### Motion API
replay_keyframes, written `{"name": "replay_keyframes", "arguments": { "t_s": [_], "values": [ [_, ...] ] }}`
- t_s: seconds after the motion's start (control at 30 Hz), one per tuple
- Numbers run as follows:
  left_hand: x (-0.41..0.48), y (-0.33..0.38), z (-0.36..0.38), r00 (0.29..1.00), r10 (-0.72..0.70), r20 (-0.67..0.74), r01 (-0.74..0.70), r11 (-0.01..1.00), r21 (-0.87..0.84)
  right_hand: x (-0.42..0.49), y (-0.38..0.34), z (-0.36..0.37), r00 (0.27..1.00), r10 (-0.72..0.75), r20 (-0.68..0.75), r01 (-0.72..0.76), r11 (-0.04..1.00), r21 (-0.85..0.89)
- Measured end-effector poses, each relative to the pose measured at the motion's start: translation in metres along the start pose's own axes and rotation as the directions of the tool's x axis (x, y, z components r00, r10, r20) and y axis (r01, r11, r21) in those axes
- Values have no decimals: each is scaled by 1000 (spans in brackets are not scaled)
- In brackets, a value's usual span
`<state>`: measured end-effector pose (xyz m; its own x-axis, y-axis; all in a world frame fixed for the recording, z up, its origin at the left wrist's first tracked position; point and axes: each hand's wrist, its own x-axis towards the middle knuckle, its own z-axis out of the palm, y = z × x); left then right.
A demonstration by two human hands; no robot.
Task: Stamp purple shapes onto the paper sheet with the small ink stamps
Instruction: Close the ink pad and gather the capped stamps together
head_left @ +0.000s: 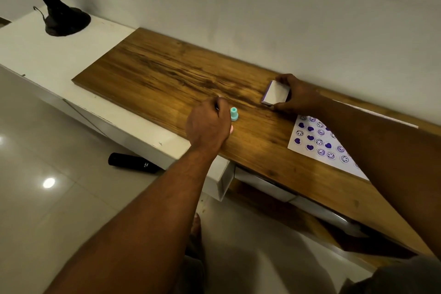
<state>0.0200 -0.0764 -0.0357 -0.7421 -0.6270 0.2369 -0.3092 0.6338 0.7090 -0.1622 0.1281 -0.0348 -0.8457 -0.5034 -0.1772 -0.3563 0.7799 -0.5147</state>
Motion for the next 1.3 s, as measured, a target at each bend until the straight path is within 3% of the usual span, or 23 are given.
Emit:
{"name": "replay_keyframes", "arguments": {
  "t_s": [0.27,0.47,0.63,0.8,1.0,1.3],
  "values": [
    [0,7,-1,999,13,31,-14,1000,21,1,3,1,998,-38,-42,33,992,-121],
    [-3,11,-1,999,28,35,-29,1000,5,-21,-2,8,953,-238,-184,203,960,-190],
    [2,6,3,1000,4,23,-4,1000,-11,-32,-24,18,908,-413,-78,386,893,-232],
    [1,6,7,1000,1,19,-1,1000,-19,-30,-48,25,898,-436,65,440,896,-62],
    [1,9,9,1000,-10,11,10,1000,-18,-20,-68,40,857,-494,148,508,857,-81],
    [2,6,4,1000,-10,25,11,1000,-26,-16,-72,48,825,-552,120,565,805,-182]
  ]
}}
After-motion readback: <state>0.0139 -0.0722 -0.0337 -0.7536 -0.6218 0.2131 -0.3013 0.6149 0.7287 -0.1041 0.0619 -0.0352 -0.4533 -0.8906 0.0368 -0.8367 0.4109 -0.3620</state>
